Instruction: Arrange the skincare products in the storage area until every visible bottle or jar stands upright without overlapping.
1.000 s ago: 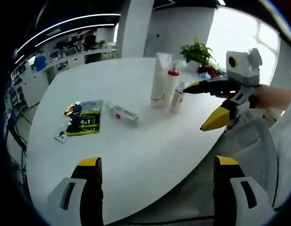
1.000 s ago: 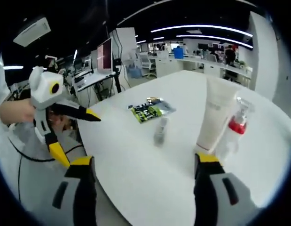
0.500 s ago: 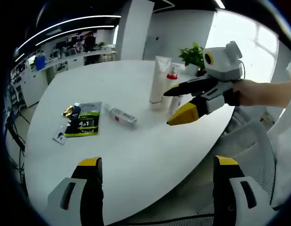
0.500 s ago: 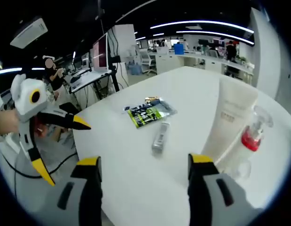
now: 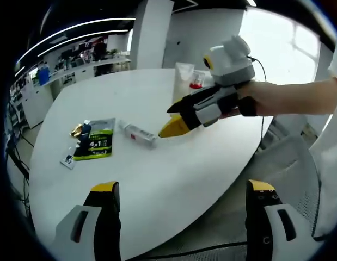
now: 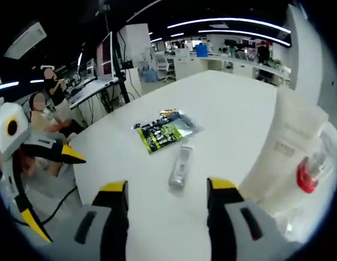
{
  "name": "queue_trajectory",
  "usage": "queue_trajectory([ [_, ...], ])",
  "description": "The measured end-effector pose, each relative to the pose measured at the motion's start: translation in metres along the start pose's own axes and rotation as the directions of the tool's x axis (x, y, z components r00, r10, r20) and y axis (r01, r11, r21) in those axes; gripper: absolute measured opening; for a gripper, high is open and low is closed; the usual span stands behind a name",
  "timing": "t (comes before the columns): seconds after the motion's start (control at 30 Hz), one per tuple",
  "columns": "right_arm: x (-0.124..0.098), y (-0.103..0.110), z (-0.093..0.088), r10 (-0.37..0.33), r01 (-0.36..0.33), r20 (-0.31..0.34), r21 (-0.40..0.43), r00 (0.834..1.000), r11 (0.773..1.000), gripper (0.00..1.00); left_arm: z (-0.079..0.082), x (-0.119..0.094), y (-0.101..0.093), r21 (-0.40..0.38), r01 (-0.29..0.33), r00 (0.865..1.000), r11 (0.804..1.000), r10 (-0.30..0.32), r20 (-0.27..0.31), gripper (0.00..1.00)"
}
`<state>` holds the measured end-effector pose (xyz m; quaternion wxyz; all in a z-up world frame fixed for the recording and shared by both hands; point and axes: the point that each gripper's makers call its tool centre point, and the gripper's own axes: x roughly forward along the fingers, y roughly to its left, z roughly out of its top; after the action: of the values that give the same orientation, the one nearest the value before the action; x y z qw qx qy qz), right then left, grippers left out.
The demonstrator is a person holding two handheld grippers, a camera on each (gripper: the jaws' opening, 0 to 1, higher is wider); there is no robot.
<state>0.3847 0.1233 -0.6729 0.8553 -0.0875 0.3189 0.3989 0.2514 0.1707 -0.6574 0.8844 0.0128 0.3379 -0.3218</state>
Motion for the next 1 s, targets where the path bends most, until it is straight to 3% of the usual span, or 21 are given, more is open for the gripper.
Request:
queue_trajectory([
  [0.27,0.026,-0.006,0.004,-0.026,0.026,-0.02,0.01,0.999,1.0,0.51,-0.001,0.001,-0.002,0.001,0.01,1.0,1.0,-0.01,-0.006,0.93],
  [0.77,0.07,-0.013,0.002,-0.071,0.067,-0.145,-0.03,0.987,0.997,0.44,-0.002,0.001,0.001,-0.015,0.008,1.0,1.0,-0.008,-0.012,0.92],
  [1.0,0.085,-0.02,0.001,-0.078,0.079,-0.191,-0.003,0.979,0.997,0.39,-0.002,0.001,0.002,-0.027,0.005,1.0,1.0,-0.005,-0.009,0.92],
])
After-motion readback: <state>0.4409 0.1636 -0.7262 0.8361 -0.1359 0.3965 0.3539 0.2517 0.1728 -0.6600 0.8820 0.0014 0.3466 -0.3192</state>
